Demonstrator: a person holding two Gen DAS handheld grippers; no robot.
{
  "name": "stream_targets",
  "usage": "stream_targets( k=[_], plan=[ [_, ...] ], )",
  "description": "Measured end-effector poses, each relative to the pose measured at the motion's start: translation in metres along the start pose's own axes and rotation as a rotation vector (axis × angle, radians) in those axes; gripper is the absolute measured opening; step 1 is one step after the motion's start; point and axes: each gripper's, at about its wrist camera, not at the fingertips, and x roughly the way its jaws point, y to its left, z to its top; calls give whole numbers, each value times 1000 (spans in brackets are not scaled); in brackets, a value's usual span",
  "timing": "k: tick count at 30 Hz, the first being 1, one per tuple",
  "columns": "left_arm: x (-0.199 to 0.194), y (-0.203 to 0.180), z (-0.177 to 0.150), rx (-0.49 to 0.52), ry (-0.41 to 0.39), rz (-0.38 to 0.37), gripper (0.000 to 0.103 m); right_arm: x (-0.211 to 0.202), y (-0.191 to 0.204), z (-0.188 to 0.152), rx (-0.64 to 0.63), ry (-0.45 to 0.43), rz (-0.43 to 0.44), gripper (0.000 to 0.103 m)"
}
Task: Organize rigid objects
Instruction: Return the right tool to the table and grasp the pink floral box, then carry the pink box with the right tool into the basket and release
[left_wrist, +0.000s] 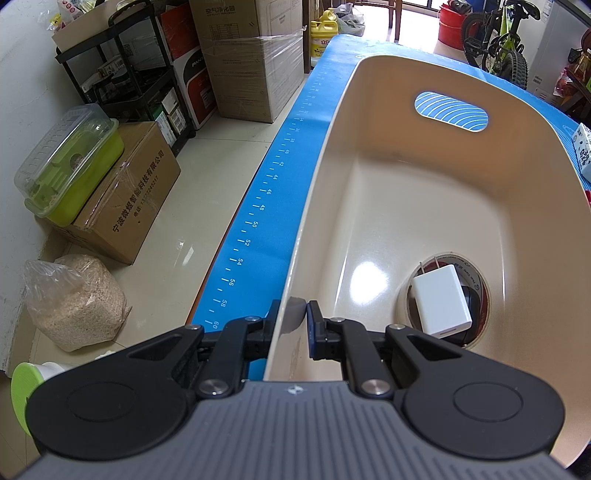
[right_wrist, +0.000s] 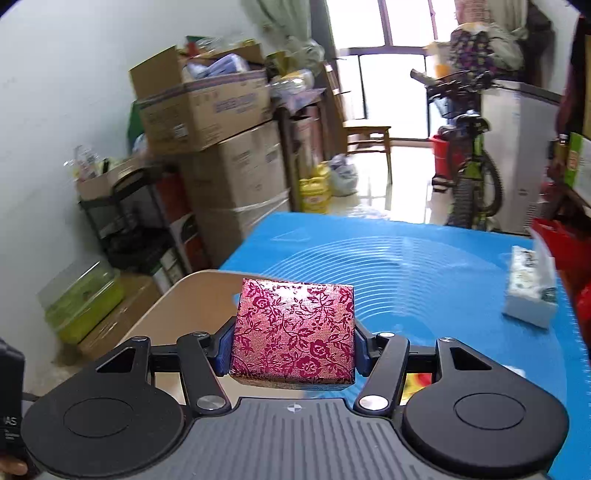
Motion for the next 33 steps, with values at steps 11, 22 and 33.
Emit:
stream_targets(
  k=[11, 22, 33],
  plan=[
    [0, 0, 0, 0, 0, 1, 15, 46, 67, -33, -96, 163, 83, 63],
    [0, 0, 0, 0, 1, 0, 15, 88, 96, -67, -186, 392, 104, 63],
    [0, -1, 0, 0, 1, 1, 15, 60, 71, -43, -135, 317, 162, 72]
  ],
)
